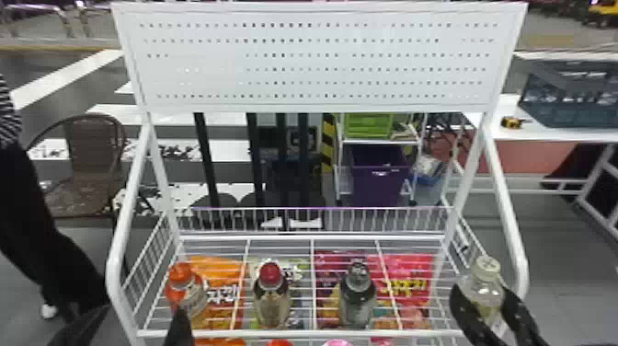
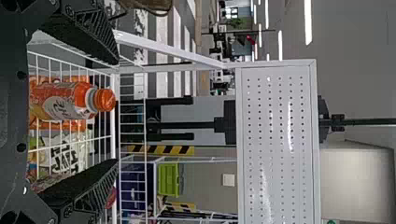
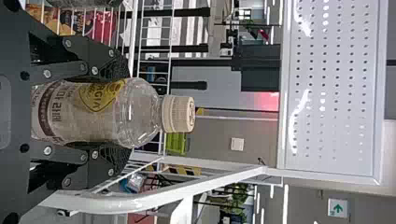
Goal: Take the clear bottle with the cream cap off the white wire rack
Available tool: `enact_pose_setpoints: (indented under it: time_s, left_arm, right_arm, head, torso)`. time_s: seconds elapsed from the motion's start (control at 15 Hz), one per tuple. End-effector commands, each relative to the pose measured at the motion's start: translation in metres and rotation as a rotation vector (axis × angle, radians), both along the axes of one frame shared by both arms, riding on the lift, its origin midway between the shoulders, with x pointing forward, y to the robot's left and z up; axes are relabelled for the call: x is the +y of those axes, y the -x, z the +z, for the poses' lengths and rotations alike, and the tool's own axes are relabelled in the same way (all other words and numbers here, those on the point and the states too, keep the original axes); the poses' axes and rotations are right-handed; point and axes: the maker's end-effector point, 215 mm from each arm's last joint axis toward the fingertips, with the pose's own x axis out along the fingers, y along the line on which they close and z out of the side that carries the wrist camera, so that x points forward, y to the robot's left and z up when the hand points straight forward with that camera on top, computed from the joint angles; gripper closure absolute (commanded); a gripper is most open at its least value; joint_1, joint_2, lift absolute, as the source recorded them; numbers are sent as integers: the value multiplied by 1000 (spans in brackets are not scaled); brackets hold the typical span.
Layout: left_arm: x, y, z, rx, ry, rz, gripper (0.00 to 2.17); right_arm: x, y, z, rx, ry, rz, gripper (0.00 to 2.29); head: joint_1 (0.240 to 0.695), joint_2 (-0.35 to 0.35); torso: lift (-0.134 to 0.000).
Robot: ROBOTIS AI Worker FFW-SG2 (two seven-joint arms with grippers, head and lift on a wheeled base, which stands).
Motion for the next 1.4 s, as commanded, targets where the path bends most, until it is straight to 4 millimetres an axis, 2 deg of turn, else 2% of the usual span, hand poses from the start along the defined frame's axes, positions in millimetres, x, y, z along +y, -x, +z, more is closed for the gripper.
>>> enact_pose_setpoints:
  time_s: [0.0, 0.13, 0.33, 0.6, 0.73, 1.33]
  left_arm:
    - [1, -1, -1, -5, 1, 2, 140]
    - [2, -1, 0, -11, 4, 4, 140]
    - [5, -3, -2, -15, 2, 7, 140]
    - [8, -8, 2, -26, 12, 12, 140]
    - [6, -9, 4, -30, 17, 10, 140]
    - [7, -3, 6, -25, 16, 11, 140]
  right_arm:
    - [-3, 27, 14, 4, 11, 7, 1686]
    - [-2, 45, 17, 16, 10, 13, 1683]
    - [-17, 68, 21, 14, -4, -12, 1686]
    - [-46, 98, 57, -57, -14, -35, 1686]
    - [-53, 104, 61, -70, -6, -44, 1686]
    - [-45, 102, 63, -81, -30, -32, 1686]
  head:
    - [499, 0]
    - [499, 0]
    - [499, 0]
    - [499, 0]
    - [499, 0]
    - [499, 0]
  torso:
    - [0]
    - [0]
    - [0]
    - [0]
    - [0]
    - [0]
